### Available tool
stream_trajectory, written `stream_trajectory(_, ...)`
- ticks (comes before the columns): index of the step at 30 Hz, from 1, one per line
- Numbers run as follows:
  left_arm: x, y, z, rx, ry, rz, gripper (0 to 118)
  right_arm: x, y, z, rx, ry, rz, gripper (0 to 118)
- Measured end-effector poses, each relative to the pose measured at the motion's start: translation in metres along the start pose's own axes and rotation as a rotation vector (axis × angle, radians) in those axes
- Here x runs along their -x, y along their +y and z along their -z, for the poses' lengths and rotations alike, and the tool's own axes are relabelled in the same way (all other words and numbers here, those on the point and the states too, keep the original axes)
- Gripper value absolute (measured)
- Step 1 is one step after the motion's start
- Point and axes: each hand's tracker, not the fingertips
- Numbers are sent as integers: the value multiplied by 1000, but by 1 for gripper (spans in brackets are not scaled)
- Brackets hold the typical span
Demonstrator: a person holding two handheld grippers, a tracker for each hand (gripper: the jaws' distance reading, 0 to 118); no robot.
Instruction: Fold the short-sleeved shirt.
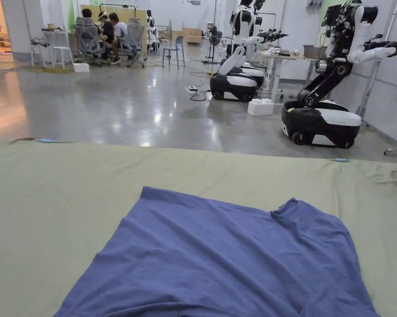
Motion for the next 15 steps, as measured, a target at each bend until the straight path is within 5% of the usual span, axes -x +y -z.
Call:
stream_trajectory(10, 3, 37, 24, -82, 28, 37, 1, -8, 13, -1, -54, -31, 28, 5)
stream_trajectory(12, 15, 53, 41, -73, 41, -12, 58, -16, 17, 0, -94, -56, 70, 13)
stream_trajectory(13, 20, 62, 51, -54, 45, -41, 91, -19, 20, 0, -113, -85, 83, 33)
stream_trajectory(14, 26, 74, 62, -34, 46, -43, 103, -24, 24, 2, -126, -102, 97, 70)
stream_trajectory(15, 31, 83, 72, -39, 42, -38, 103, -28, 28, 4, -121, -103, 103, 88)
